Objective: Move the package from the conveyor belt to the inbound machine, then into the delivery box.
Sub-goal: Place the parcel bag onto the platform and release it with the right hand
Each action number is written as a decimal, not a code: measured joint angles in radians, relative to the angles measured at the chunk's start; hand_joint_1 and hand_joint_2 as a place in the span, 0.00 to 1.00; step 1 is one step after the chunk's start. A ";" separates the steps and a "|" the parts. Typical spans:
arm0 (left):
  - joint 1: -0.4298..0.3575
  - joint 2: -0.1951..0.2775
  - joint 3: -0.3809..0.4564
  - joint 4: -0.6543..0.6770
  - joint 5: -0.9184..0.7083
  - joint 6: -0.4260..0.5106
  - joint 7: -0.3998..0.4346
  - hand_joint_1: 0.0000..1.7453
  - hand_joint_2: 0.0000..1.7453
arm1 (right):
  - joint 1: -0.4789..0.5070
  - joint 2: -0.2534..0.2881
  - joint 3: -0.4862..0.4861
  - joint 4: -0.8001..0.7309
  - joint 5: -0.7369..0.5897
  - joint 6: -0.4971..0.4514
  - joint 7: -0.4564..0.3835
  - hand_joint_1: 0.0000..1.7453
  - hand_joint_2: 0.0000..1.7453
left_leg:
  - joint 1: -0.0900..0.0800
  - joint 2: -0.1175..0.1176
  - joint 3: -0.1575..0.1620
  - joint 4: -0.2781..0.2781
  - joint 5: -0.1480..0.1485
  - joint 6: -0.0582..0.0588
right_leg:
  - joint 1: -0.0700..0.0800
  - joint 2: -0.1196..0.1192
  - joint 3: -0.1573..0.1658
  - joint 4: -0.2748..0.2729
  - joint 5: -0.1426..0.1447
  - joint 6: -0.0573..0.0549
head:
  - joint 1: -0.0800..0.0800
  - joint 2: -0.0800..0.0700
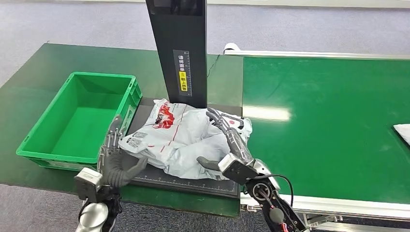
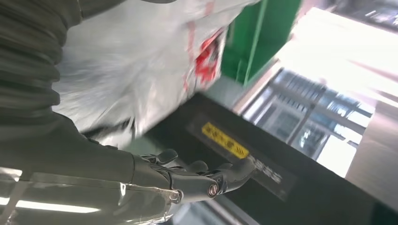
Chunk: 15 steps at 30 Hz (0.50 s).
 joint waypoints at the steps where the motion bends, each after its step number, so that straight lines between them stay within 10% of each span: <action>1: 0.000 0.005 -0.013 0.003 -0.034 -0.006 0.007 0.00 1.00 | 0.009 0.000 -0.014 -0.002 -0.040 0.034 -0.006 0.00 1.00 | 0.000 0.000 0.000 0.000 0.000 0.000 | 0.000 0.000 0.000 0.000 0.000 0.000 | 0.000 0.000; 15: -0.003 0.048 -0.145 0.024 -0.335 -0.051 0.060 0.00 1.00 | 0.056 -0.003 -0.095 -0.007 -0.150 0.194 -0.020 0.00 1.00 | 0.000 0.000 0.000 0.000 0.000 0.000 | 0.000 0.000 0.000 0.000 0.000 0.000 | 0.000 0.000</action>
